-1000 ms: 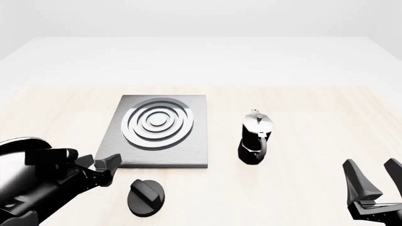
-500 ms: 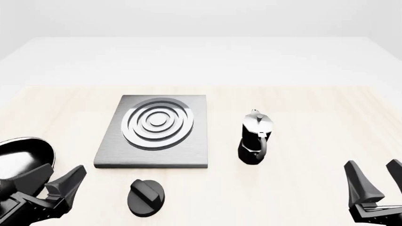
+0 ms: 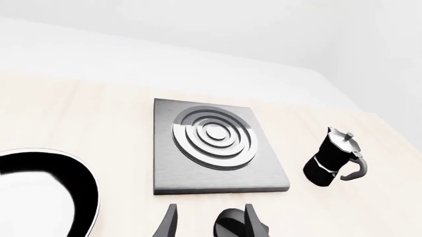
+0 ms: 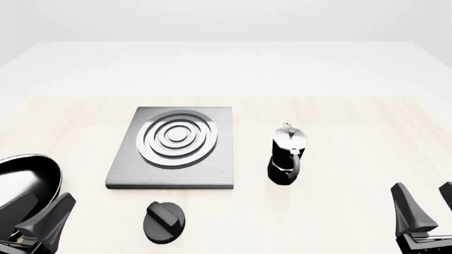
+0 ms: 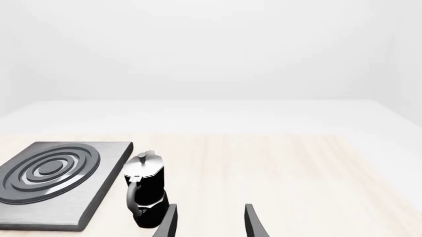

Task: Turn on the stove.

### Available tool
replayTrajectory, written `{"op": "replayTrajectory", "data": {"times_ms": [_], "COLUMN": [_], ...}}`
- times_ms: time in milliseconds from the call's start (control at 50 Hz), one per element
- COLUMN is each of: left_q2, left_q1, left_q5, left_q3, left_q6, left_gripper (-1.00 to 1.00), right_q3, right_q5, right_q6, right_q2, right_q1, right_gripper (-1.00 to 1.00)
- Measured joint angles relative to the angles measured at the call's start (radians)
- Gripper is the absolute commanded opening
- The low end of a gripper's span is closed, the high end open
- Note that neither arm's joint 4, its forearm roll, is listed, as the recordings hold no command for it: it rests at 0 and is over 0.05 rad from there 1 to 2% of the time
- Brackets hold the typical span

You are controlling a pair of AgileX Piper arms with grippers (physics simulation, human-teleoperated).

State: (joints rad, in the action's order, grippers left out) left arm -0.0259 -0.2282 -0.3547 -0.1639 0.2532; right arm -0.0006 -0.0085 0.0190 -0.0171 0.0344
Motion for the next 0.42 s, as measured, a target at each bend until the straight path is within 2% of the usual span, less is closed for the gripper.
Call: {"op": "replayTrajectory", "data": {"times_ms": [420], "left_q2": [0.023], "left_q1": [0.007], "left_q5": [-0.057], "left_q3": [-0.031], "left_q6": [-0.010], "left_gripper": [1.00], "right_q3": [0.000], "right_q5": [0.005], "right_q6": [0.001], "right_q2": [0.012], "right_q1": [-0.002], "right_gripper": [1.00]}}
